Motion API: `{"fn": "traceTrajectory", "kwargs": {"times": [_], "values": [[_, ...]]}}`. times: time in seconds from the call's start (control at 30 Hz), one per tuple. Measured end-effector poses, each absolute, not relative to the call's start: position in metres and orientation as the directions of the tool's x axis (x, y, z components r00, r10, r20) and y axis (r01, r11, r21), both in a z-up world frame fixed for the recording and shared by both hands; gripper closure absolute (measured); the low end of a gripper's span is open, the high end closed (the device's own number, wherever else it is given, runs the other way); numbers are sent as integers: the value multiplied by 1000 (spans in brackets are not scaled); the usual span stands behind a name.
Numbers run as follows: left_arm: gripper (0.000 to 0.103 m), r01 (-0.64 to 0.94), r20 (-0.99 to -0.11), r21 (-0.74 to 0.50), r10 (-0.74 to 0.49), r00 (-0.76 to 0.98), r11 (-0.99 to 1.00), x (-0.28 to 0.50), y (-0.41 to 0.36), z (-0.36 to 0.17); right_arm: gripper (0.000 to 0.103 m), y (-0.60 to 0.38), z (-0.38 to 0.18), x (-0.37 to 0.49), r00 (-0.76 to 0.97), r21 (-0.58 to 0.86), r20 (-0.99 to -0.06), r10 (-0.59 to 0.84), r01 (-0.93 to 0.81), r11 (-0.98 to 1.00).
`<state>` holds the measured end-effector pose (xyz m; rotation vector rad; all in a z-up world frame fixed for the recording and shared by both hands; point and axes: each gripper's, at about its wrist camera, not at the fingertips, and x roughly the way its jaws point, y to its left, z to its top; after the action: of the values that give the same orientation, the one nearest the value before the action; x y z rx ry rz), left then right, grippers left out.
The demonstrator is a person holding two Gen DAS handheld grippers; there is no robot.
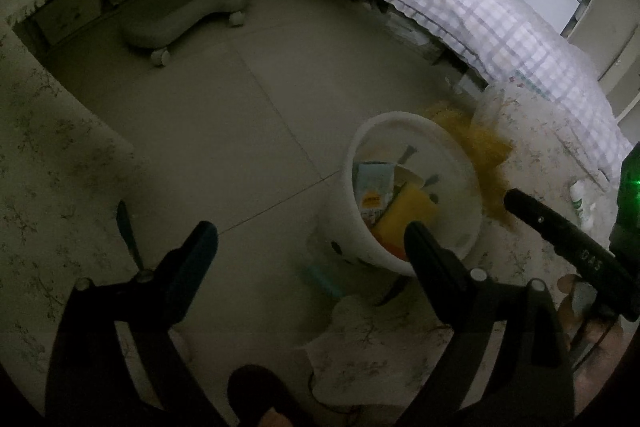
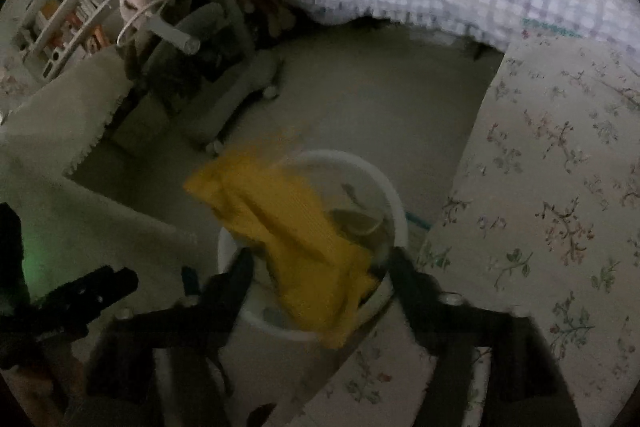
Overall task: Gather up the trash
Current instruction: 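Carry both tools over the wastebasket and open them to drop orange item and packet, then reach the right tool to the small white tissue and grasp it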
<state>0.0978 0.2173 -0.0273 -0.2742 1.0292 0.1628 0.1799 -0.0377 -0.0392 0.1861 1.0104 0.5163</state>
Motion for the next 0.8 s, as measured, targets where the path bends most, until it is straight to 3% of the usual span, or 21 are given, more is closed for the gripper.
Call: {"fn": "traceTrajectory", "kwargs": {"times": [0.8], "values": [[1,-127,-842,-177,-83,533,976,105,143,-5,29,-152,0,152,529,214,-805,271,-168,962]]}}
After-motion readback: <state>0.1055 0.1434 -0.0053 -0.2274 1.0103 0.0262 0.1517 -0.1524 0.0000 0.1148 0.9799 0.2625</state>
